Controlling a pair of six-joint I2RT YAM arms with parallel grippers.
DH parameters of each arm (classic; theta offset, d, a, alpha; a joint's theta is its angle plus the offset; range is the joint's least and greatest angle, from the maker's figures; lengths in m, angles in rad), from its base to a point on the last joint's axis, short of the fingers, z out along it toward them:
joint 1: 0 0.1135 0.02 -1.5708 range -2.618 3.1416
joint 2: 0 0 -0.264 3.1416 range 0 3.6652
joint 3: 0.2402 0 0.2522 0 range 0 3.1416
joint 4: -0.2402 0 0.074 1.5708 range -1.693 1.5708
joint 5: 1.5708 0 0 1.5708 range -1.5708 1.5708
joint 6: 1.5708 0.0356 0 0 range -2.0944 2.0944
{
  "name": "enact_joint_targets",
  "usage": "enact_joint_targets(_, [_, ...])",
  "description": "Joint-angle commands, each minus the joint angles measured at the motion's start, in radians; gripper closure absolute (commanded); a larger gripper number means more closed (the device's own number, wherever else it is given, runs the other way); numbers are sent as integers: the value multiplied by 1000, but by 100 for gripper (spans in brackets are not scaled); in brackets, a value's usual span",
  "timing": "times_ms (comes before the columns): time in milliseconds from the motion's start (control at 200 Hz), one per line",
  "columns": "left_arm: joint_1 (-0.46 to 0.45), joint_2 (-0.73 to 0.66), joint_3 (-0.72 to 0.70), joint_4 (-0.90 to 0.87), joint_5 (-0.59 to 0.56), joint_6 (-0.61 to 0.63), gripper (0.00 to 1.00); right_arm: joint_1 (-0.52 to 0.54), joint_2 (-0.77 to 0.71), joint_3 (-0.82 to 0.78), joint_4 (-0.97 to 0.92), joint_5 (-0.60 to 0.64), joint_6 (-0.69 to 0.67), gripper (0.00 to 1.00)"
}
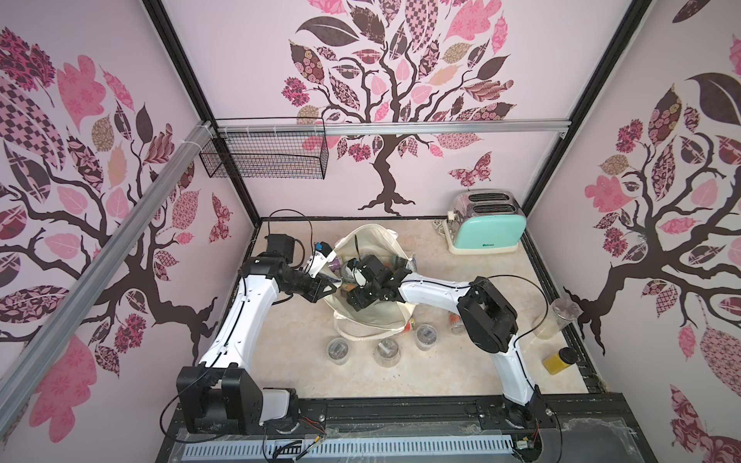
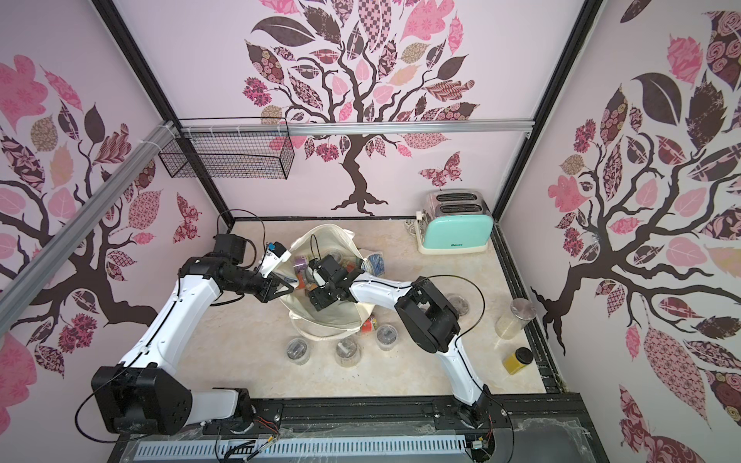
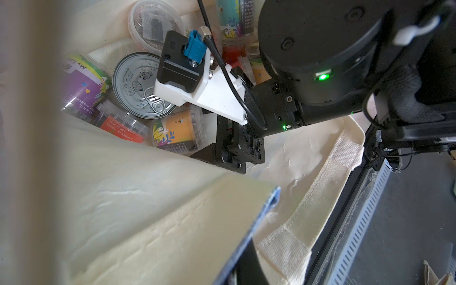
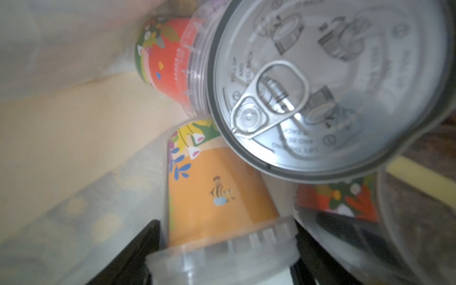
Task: Take out the seed jars from the canvas bag
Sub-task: Pick up the seed jar from the canvas bag.
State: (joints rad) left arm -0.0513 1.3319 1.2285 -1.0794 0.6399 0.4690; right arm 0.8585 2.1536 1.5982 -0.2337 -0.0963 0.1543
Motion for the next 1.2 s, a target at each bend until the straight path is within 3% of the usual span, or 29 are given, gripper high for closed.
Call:
enact_joint_targets(0, [-5, -2, 1, -71, 17, 5, 100, -14, -15, -20, 33, 21, 3, 24])
enact_joint_targets(360, [-5, 16, 12, -79, 15, 13, 100, -20, -141, -50, 64, -5, 25, 26])
enact_joint_targets(975, [19, 55, 74, -42, -80, -81, 100, -61, -437, -38, -179, -54, 12, 27])
enact_joint_targets(1195, [29, 59, 74, -31, -113, -95, 100, -203, -605, -63, -294, -271, -46, 27])
